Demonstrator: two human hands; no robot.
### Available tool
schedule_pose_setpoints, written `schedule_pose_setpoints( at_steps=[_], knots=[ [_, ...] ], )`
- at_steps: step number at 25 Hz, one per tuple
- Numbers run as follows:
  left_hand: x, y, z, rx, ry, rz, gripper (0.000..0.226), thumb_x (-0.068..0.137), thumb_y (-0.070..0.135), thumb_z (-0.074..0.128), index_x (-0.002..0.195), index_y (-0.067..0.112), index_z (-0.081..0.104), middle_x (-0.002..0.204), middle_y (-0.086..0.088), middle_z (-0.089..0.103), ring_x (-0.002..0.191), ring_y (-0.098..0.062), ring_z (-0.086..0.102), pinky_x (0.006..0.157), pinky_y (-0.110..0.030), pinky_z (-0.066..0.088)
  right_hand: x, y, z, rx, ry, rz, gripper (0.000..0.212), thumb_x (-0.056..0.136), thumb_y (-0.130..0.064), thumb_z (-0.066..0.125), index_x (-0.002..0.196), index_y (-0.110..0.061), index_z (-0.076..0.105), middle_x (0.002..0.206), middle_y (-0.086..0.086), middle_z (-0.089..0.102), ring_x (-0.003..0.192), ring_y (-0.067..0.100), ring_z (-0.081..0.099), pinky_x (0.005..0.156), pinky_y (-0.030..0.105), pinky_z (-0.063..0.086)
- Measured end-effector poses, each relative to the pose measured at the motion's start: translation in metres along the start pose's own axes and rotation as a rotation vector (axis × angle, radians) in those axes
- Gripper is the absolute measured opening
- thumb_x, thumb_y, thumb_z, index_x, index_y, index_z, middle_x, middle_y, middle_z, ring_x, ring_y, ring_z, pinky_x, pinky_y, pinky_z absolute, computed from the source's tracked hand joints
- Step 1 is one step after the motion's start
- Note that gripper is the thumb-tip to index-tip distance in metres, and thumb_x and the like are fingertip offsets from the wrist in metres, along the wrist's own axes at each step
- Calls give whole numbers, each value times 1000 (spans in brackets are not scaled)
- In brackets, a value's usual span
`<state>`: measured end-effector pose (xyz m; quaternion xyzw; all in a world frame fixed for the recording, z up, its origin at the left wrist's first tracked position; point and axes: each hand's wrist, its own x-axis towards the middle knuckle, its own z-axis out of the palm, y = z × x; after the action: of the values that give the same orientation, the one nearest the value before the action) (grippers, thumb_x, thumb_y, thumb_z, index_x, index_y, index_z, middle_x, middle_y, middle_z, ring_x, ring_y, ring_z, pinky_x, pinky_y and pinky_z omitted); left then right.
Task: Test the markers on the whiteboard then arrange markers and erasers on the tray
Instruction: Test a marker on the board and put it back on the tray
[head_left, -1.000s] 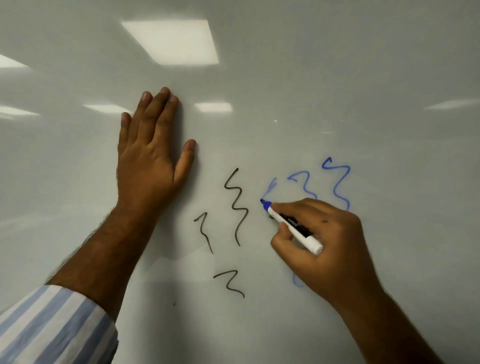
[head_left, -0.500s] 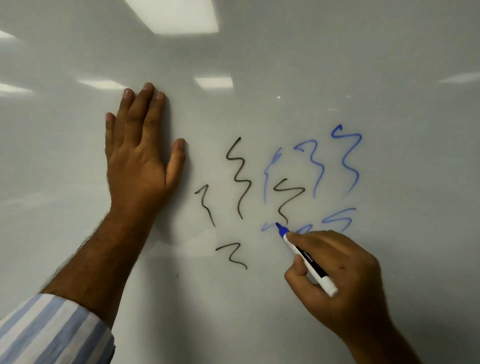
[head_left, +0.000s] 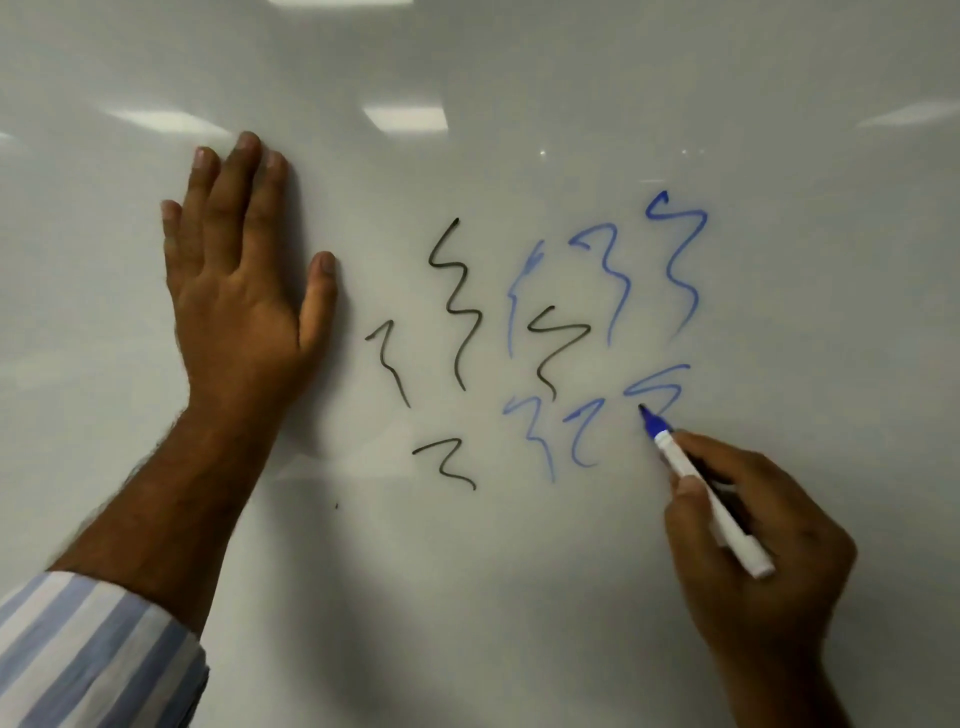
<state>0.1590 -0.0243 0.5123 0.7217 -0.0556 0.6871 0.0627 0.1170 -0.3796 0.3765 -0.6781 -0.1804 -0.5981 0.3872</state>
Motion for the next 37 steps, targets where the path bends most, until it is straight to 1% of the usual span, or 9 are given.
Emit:
schedule_pose_setpoints(
  at_steps=[2, 9, 12, 15, 20, 22, 28, 34, 37],
  knots=[
    [-2, -1, 0, 3, 3, 0, 67, 109, 43, 46, 167, 16, 27, 175, -6, 22, 164, -30, 13, 134, -47, 4, 5, 9, -4, -33, 100, 93, 28, 96, -11, 62, 118, -1, 77, 103, 6, 76, 86, 18, 70, 85, 18, 51],
    [-7, -8, 4, -25, -19, 7, 68, 109, 48, 42, 168, 18, 24, 175, -6, 19, 163, -33, 14, 130, -60, 13, -10, 26, -22, -102, -2, 36, 28, 92, -11, 62, 109, 3, 78, 93, 8, 75, 78, 17, 67, 82, 8, 48],
    [-9, -13, 8, -36, -62, -10, 69, 109, 51, 38, 169, 24, 18, 177, -3, 14, 164, -32, 12, 129, -62, 17, -16, 32, -28, -81, -54, 86, 25, 86, -15, 63, 100, -5, 81, 87, 1, 76, 71, 18, 69, 71, 24, 57],
    [-12, -14, 10, -57, -70, -30, 69, 109, 53, 37, 169, 26, 15, 177, -2, 13, 164, -30, 11, 129, -61, 17, -25, 27, -31, -11, -223, 37, 25, 84, -23, 62, 98, -14, 81, 87, -6, 75, 73, 18, 71, 65, 37, 58],
    [-17, -13, 12, -52, -53, -26, 68, 110, 50, 37, 169, 25, 16, 177, -3, 14, 164, -31, 12, 129, -61, 18, -25, -10, 3, 85, -543, -158, 34, 92, -26, 66, 125, -21, 76, 106, -11, 74, 90, 13, 69, 77, 29, 58],
    [-21, -8, 10, -31, -28, -29, 67, 110, 47, 39, 168, 20, 21, 176, -7, 18, 163, -34, 14, 129, -61, 17, -20, -16, 18, 26, -589, -222, 36, 96, -28, 64, 129, -23, 75, 107, -12, 74, 90, 9, 66, 77, 26, 57],
    [-29, -5, 5, 5, -23, -20, 69, 111, 46, 41, 168, 12, 22, 175, -13, 19, 163, -38, 12, 133, -55, 5, -30, -12, 16, -47, -515, -197, 29, 83, -26, 65, 107, -21, 82, 88, -11, 75, 75, 15, 65, 63, 32, 56],
    [-32, -3, 4, 13, 12, -15, 68, 111, 44, 43, 167, 10, 25, 174, -15, 22, 162, -39, 15, 133, -50, 4, -43, 3, -5, -99, -351, -159, 25, 86, -19, 62, 99, -10, 81, 77, -1, 70, 65, 25, 61, 58, 38, 53],
    [-32, -1, 3, -7, 23, -12, 66, 111, 42, 45, 166, 9, 28, 173, -16, 24, 162, -39, 16, 132, -52, 6, -42, 1, -6, -80, -247, -148, 26, 93, -17, 60, 104, -6, 80, 84, 3, 73, 69, 27, 64, 62, 39, 54]
  ],
)
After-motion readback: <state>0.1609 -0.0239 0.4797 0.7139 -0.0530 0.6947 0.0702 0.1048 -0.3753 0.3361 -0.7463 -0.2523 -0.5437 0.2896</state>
